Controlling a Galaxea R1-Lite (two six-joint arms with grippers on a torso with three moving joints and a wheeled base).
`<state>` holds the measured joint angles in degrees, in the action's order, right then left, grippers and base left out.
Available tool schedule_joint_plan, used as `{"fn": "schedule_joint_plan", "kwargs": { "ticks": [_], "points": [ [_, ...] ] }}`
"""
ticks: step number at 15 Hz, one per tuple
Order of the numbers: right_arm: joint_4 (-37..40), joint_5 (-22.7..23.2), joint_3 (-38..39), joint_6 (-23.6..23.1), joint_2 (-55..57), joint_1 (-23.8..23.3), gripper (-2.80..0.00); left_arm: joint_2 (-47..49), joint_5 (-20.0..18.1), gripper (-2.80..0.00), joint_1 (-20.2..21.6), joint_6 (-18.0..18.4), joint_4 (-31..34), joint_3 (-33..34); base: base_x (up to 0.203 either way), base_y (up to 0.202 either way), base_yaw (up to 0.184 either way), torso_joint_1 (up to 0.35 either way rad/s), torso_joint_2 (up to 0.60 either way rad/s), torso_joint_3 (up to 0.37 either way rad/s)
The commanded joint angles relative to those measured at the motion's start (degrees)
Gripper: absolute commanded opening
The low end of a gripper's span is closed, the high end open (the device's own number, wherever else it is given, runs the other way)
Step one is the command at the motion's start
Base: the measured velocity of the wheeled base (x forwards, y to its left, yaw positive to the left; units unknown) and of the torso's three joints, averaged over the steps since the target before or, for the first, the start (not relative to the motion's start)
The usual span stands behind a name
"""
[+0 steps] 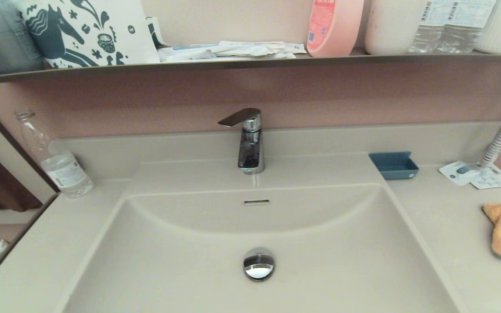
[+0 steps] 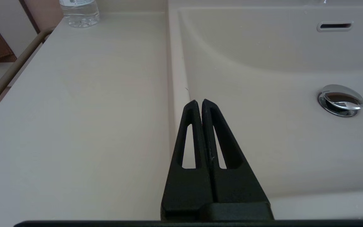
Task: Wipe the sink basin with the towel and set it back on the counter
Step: Turn on the faucet
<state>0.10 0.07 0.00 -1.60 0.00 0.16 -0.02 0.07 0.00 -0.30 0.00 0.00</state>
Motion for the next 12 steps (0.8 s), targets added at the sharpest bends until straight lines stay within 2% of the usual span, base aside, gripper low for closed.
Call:
{"fn": "schedule_joint_plan", "kwargs": {
  "ticks": [1,12],
  "points": [
    [0.0,0.0,0.0,-0.1,0.0,0.0,-2.8,0.0,0.0,-2.8,0.0,0.0,0.0,0.0,0.0,0.0,0.0,0.0,0.0,0.0],
    [0.0,0.0,0.0,-0.1,0.0,0.0,-2.8,0.0,-0.1,-2.8,0.0,0.5,-0.1,0.0,0.0,0.0,0.0,0.0,0.0,0.0]
  ]
}}
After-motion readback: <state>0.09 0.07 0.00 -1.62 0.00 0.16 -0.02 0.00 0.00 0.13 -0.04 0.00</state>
